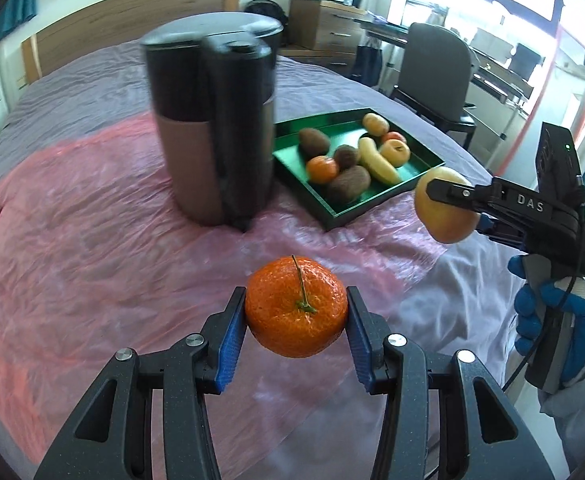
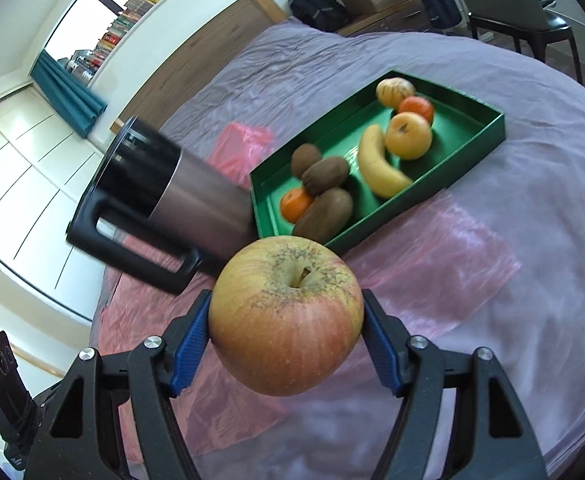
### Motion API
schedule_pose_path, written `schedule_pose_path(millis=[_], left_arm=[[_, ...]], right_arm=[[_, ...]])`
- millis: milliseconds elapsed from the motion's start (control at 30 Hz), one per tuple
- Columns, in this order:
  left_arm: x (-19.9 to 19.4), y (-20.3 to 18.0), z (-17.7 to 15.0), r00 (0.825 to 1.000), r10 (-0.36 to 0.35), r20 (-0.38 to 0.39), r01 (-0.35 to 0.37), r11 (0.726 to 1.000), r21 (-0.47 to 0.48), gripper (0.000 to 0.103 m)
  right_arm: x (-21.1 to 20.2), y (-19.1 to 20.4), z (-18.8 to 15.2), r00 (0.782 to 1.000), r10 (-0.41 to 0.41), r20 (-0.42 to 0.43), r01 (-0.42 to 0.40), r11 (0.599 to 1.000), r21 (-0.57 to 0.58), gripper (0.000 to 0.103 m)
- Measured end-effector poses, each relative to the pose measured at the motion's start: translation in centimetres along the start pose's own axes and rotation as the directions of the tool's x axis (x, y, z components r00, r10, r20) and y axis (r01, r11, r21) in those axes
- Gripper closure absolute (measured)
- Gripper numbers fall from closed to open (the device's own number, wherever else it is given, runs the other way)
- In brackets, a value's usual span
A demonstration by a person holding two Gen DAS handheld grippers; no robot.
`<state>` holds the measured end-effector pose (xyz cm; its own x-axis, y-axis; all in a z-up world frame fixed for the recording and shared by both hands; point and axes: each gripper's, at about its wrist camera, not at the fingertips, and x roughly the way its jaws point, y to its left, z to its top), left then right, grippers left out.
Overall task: Organize fruits
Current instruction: 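Lift and carry the mandarin and apple with both tools to the green tray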
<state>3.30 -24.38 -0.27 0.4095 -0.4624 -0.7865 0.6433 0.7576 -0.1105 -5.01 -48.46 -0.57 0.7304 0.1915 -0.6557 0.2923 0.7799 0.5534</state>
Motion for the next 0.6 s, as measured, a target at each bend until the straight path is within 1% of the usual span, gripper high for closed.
schedule_pose_path(millis=[333, 500, 600], left_arm=[[5.0, -5.3, 5.6, 0.998, -0.061, -0.013, 0.062, 0.994, 0.092, 0.061], [7.3, -7.2, 8.1, 0.996, -0.084, -0.016, 0.086, 0.989, 0.120, 0.061], [9.1, -8.2, 10.2, 0.996, -0.090, -0.005, 0.090, 0.987, 0.131, 0.061]], right_arm=[[1.0, -3.9, 4.4, 0.997, -0.019, 0.075, 0.017, 0.999, 0.037, 0.000], [1.7, -5.3, 7.2, 0.989, -0.075, 0.124, 0.075, 0.997, 0.000, 0.000], [1.9, -6.1, 8.6, 0.984, -0.099, 0.149, 0.102, 0.995, -0.012, 0.000]])
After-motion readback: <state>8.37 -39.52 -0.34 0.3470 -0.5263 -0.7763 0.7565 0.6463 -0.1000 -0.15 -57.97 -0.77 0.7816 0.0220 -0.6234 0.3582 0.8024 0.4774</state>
